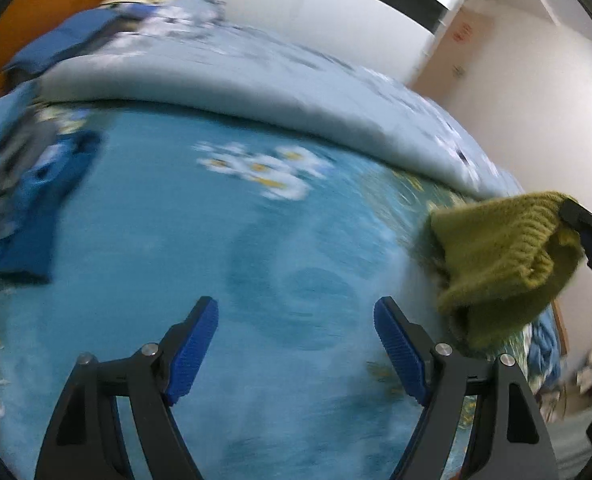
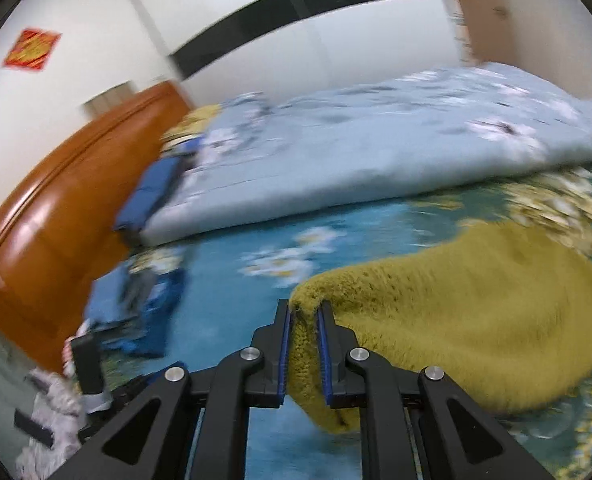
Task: Fold clothes
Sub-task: 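Lift the olive sweater with the right gripper and drop it on the bed, then grasp the sweater edge with the left gripper while the right gripper grasps another edge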
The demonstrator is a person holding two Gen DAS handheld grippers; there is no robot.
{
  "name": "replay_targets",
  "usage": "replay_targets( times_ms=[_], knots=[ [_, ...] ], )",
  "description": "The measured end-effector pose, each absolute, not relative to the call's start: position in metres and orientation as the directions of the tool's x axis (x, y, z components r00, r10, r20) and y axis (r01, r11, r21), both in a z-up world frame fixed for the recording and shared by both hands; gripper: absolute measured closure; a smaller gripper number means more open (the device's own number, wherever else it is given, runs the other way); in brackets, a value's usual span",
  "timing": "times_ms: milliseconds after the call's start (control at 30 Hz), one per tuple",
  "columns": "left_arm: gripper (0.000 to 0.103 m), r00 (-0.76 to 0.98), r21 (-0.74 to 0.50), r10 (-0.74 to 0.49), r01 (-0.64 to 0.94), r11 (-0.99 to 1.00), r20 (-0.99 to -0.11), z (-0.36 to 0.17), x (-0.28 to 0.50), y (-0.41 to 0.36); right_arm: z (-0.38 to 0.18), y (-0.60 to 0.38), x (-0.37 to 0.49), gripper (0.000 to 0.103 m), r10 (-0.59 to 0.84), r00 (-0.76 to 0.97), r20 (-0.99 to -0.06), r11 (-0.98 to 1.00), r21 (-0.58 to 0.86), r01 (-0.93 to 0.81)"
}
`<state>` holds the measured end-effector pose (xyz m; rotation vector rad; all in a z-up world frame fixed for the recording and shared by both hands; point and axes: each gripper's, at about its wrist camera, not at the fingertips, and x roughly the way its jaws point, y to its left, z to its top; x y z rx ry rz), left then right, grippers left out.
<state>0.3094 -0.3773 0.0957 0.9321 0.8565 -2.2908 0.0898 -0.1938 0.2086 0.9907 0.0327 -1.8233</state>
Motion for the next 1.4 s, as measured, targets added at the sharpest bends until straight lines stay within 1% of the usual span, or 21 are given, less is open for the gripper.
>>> replay_targets(
  times_ms=[67, 100, 133, 167, 200, 300, 433, 533, 567, 667, 767, 933, 1000, 1033, 1067, 1133, 1167, 1233, 1300, 1333, 1400],
  knots=[
    [0.022, -0.627, -0.365, -0.255, 0.684, -0.631, -0.736, 0.102, 0.337, -0.393, 0.222, -0.211, 0.112, 0.090, -0.792, -0.099, -0.603, -0.425, 0.426, 0.799],
    [0.022, -0.625, -0.367, -0.272, 0.698, -0.615, -0.732, 0.104, 0.348, -0.400, 0.234, -0.214, 0.122, 0.090, -0.820, -0.078, -0.567, -0.386, 0.448, 0.807],
    [0.022, -0.621, -0.369, -0.288, 0.710, -0.599, -0.729, 0.106, 0.358, -0.406, 0.248, -0.215, 0.131, 0.103, -0.851, -0.056, -0.523, -0.342, 0.470, 0.814],
    [0.022, -0.618, -0.372, -0.304, 0.723, -0.583, -0.725, 0.108, 0.368, -0.413, 0.262, -0.217, 0.139, 0.102, -0.878, -0.035, -0.477, -0.298, 0.489, 0.820],
    [0.022, -0.616, -0.377, -0.310, 0.730, -0.570, -0.724, 0.108, 0.375, -0.417, 0.280, -0.214, 0.147, 0.102, -0.892, -0.057, -0.449, -0.292, 0.475, 0.830],
    [0.022, -0.616, -0.397, -0.315, 0.742, -0.541, -0.723, 0.106, 0.386, -0.427, 0.310, -0.204, 0.152, 0.102, -0.899, -0.118, -0.422, -0.311, 0.422, 0.852],
    [0.022, -0.613, -0.404, -0.295, 0.741, -0.536, -0.733, 0.096, 0.385, -0.429, 0.287, -0.200, 0.139, 0.102, -0.831, -0.169, -0.530, -0.406, 0.371, 0.835],
    [0.022, -0.604, -0.406, -0.267, 0.741, -0.535, -0.751, 0.082, 0.379, -0.428, 0.244, -0.196, 0.130, 0.102, -0.746, -0.195, -0.637, -0.483, 0.316, 0.816],
    [0.022, -0.590, -0.394, -0.261, 0.747, -0.535, -0.764, 0.075, 0.376, -0.428, 0.227, -0.195, 0.130, 0.099, -0.723, -0.188, -0.665, -0.495, 0.308, 0.813],
    [0.022, -0.529, -0.341, -0.256, 0.778, -0.528, -0.809, 0.050, 0.368, -0.429, 0.179, -0.193, 0.129, 0.099, -0.651, -0.174, -0.739, -0.529, 0.277, 0.802],
    [0.022, -0.479, -0.327, -0.222, 0.806, -0.493, -0.849, 0.021, 0.364, -0.437, 0.146, -0.191, 0.125, 0.099, -0.607, -0.155, -0.779, -0.549, 0.271, 0.791],
    [0.022, -0.509, -0.433, -0.101, 0.808, -0.400, -0.855, -0.020, 0.365, -0.449, 0.113, -0.181, 0.123, 0.099, -0.549, -0.159, -0.820, -0.577, 0.234, 0.783],
    [0.022, -0.535, -0.457, -0.101, 0.792, -0.405, -0.839, -0.023, 0.360, -0.448, 0.108, -0.179, 0.125, 0.099, -0.535, -0.163, -0.829, -0.583, 0.223, 0.781],
    [0.022, -0.545, -0.461, -0.106, 0.784, -0.415, -0.832, -0.023, 0.356, -0.447, 0.107, -0.179, 0.125, 0.096, -0.529, -0.165, -0.833, -0.587, 0.218, 0.780],
    [0.022, -0.552, -0.468, -0.105, 0.781, -0.414, -0.827, -0.023, 0.352, -0.447, 0.106, -0.178, 0.125, 0.088, -0.522, -0.167, -0.836, -0.590, 0.213, 0.779],
    [0.023, -0.563, -0.484, -0.105, 0.779, -0.399, -0.820, -0.023, 0.347, -0.447, 0.102, -0.176, 0.125, 0.079, -0.516, -0.165, -0.840, -0.595, 0.213, 0.775],
    [0.024, -0.568, -0.488, -0.112, 0.779, -0.393, -0.816, -0.023, 0.345, -0.447, 0.100, -0.175, 0.126, 0.077, -0.514, -0.164, -0.842, -0.597, 0.214, 0.773],
    [0.043, -0.594, -0.521, -0.092, 0.761, -0.387, -0.799, -0.021, 0.340, -0.444, 0.100, -0.173, 0.126, 0.077, -0.511, -0.167, -0.843, -0.600, 0.211, 0.772],
    [0.089, -0.605, -0.537, -0.054, 0.742, -0.402, -0.795, -0.020, 0.333, -0.440, 0.101, -0.171, 0.127, 0.076, -0.510, -0.171, -0.843, -0.602, 0.208, 0.771],
    [0.095, -0.604, -0.534, -0.048, 0.736, -0.416, -0.796, -0.018, 0.329, -0.437, 0.102, -0.170, 0.127, 0.076, -0.509, -0.173, -0.843, -0.603, 0.206, 0.770],
    [0.096, -0.620, -0.541, -0.041, 0.713, -0.446, -0.784, -0.010, 0.323, -0.429, 0.103, -0.169, 0.128, 0.076, -0.507, -0.177, -0.844, -0.602, 0.199, 0.773]
  ],
)
